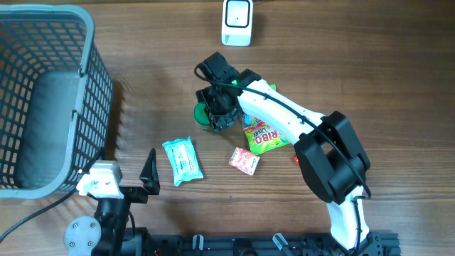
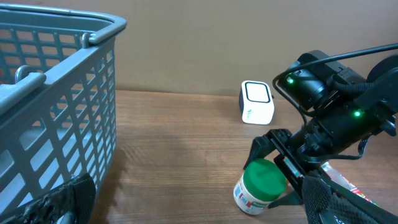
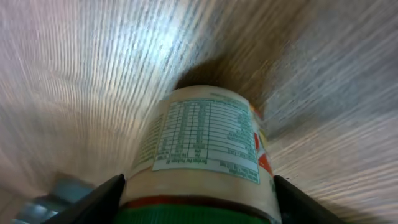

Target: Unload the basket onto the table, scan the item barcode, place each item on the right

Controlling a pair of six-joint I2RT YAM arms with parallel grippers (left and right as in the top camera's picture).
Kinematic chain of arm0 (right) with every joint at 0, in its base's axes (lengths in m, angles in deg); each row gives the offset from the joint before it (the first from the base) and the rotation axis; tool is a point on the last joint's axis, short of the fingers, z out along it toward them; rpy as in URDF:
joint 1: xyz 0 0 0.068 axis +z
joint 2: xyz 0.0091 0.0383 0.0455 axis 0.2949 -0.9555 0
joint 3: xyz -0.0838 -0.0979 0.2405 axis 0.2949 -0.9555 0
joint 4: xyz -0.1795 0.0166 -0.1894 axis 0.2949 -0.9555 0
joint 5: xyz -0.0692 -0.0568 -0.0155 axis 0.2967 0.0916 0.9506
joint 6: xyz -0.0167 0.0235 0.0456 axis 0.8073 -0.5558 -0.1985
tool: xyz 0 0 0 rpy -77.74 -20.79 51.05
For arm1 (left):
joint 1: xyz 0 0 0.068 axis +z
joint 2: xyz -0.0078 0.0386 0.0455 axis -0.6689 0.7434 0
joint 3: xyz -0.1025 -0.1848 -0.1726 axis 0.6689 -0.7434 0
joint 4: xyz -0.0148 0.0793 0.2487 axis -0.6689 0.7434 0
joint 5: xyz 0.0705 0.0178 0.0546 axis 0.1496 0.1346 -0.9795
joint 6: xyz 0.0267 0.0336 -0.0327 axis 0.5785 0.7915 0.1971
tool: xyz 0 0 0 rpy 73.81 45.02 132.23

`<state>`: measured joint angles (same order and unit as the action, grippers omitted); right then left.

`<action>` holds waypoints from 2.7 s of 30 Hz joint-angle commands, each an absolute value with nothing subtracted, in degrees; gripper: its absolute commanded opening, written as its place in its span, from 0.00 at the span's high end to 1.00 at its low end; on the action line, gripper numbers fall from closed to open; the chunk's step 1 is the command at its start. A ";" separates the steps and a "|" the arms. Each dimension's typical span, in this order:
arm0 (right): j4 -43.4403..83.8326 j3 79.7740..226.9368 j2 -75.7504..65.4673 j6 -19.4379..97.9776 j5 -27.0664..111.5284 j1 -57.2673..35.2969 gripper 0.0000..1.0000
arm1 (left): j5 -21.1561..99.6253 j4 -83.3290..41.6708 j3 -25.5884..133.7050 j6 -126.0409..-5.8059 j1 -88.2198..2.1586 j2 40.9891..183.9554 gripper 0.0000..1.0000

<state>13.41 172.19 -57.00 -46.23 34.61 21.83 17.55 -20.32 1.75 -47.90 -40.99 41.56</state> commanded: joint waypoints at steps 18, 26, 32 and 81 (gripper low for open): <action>-6.31 174.22 -58.22 16.17 47.53 19.08 0.25 | 18.23 -11.90 1.01 -48.16 -41.40 41.21 0.00; -7.16 179.00 -58.22 17.19 49.30 19.08 0.00 | 17.40 -9.69 1.01 -47.99 -41.40 41.21 0.00; -13.76 187.11 -58.22 17.00 53.13 19.04 0.00 | 13.53 -9.54 -1.90 -47.97 -41.40 41.21 0.00; 1.06 168.23 -58.35 16.32 44.32 19.73 0.10 | 13.51 -7.35 -2.92 -47.97 -41.40 41.21 0.00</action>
